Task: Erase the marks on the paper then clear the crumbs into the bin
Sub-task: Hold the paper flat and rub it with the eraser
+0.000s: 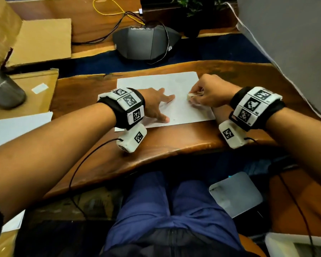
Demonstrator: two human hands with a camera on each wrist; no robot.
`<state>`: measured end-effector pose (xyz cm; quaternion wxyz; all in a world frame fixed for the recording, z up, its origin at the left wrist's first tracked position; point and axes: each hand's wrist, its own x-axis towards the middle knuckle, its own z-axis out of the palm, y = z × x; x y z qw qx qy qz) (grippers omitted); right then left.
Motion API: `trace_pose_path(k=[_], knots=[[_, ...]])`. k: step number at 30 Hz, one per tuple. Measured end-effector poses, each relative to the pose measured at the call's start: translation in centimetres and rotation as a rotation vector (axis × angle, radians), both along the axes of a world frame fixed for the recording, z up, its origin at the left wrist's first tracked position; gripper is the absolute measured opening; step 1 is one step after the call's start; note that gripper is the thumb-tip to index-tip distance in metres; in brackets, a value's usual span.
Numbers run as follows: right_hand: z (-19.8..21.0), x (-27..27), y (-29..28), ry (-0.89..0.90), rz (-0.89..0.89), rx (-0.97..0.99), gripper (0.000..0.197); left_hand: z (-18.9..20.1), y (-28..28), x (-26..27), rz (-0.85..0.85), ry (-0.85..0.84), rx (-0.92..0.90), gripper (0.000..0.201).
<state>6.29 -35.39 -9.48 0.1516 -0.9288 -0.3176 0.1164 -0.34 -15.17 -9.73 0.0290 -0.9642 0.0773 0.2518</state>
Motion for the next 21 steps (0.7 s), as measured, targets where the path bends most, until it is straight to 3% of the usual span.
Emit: trace_pose_path(k=[4,7,13,17,21], knots=[[-0.2,-0.4,0.3,-0.064,0.03,0.003,0.028,0.3,-0.8,-0.2,0.03,-0.093,0.044,0.092],[-0.4,-0.9,1.1,-0.064,0.013,0.043,0.019,-0.1,-0.8,-0.1,0.05,-0.134,-0.009,0.09],[-0.2,-0.9,2.2,-0.064,-0.099,0.09,0.012,-0.3,0.0,0.3,0.065,-0.092,-0.099,0.091],[-0.3,-2.9,3.2,-0.029,0.034,0.044,0.011,-0.3,0.1,1.0,0.007,-0.024,-0.014,0.097],[0.1,-1.3,2.5,-0.01,-0.134,0.09,0.01,-0.5,0.1,1.3,-0.003,-0.013,0.013,0.097]])
